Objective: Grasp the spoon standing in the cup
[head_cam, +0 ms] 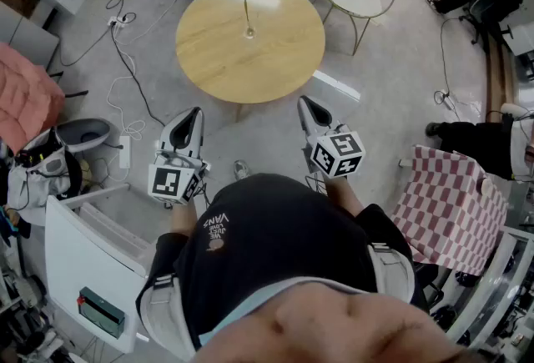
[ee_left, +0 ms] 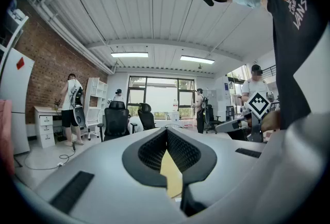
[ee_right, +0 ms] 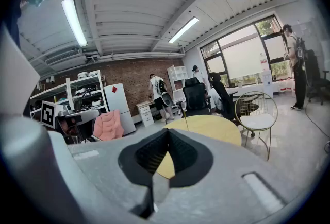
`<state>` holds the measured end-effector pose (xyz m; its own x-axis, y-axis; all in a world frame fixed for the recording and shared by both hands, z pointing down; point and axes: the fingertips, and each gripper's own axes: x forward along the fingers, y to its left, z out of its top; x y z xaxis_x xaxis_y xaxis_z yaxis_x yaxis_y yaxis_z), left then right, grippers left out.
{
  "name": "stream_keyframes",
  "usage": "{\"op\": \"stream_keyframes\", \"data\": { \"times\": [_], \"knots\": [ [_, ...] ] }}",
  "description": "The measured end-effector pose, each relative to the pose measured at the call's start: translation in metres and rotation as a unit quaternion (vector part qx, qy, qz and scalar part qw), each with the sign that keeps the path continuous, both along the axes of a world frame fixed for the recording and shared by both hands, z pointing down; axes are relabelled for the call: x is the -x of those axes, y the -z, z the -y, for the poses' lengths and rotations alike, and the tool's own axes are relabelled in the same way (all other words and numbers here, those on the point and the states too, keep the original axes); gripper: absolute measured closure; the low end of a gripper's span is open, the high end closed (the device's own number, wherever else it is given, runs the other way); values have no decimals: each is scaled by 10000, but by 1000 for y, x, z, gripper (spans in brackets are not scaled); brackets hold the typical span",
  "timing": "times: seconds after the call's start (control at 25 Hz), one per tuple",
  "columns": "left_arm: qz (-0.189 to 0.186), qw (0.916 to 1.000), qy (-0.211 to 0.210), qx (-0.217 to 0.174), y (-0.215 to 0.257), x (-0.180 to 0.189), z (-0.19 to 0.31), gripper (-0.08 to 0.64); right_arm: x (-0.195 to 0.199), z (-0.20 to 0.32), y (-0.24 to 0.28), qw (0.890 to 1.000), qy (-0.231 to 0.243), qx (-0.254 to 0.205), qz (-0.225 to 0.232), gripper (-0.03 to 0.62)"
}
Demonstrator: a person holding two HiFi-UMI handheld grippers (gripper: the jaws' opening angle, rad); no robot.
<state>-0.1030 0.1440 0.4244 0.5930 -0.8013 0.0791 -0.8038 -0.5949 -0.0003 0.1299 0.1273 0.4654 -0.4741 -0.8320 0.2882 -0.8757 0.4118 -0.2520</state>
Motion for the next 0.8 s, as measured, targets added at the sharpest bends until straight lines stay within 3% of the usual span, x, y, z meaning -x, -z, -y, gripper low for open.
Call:
{"op": "stream_keyframes", "data": {
  "times": [0.48,0.8],
  "knots": [
    [-61,9998,123,139,-7,-19,10,548,-19,11,4,9997,3,-112,222,595],
    [-60,9999,8,100,-8,-4,16,548,-1,17,5,9990,-41,-172,406,595]
  ]
}}
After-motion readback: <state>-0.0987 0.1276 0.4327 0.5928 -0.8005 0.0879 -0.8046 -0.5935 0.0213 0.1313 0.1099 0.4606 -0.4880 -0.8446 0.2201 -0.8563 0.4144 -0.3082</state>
